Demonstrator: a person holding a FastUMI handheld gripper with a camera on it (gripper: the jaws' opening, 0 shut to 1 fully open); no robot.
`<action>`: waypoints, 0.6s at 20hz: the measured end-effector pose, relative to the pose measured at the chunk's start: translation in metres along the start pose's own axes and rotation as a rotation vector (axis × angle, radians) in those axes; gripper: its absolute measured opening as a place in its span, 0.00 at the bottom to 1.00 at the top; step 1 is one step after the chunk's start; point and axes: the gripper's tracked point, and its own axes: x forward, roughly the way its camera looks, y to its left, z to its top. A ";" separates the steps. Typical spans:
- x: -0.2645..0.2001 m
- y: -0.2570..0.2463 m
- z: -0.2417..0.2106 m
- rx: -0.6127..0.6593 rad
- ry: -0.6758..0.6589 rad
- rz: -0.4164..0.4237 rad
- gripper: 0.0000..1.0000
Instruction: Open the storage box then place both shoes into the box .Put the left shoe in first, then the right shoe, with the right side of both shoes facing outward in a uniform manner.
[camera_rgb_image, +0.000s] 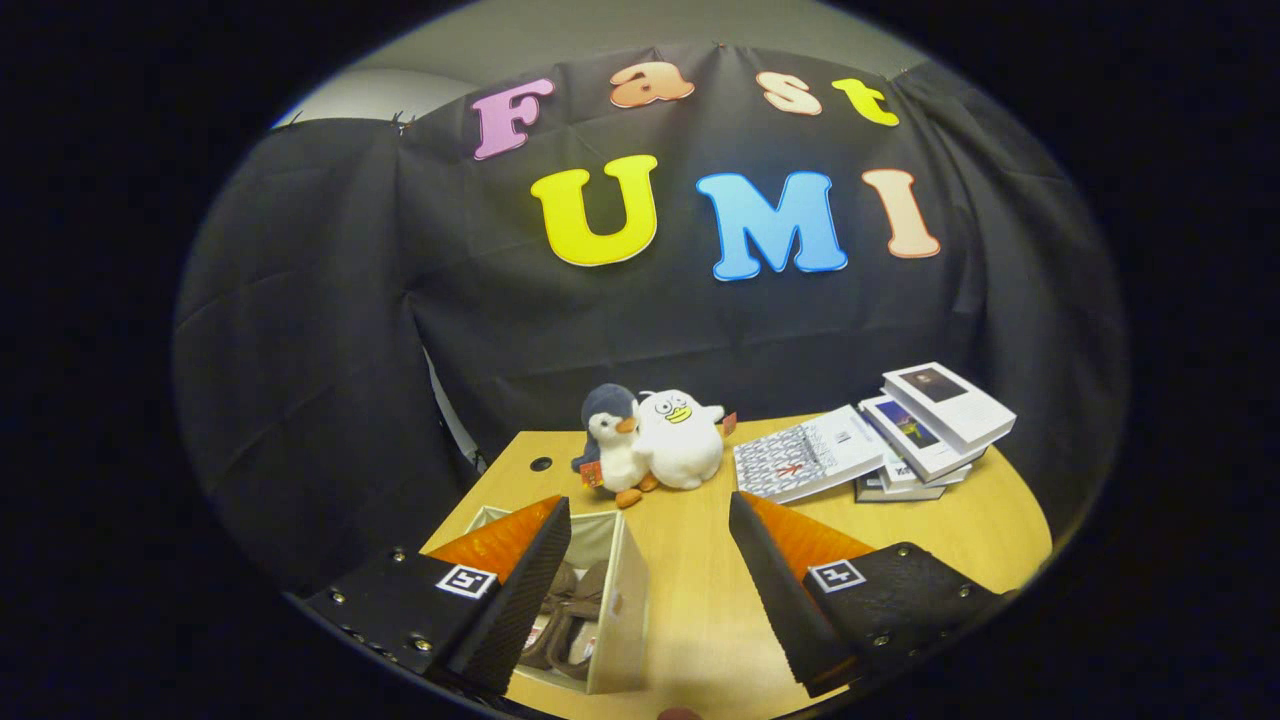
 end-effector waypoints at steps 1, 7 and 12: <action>-0.013 -0.006 0.012 -0.022 -0.024 -0.013 0.98; -0.037 -0.049 0.056 -0.110 -0.177 -0.067 0.98; -0.058 -0.079 0.090 -0.138 -0.305 -0.106 0.97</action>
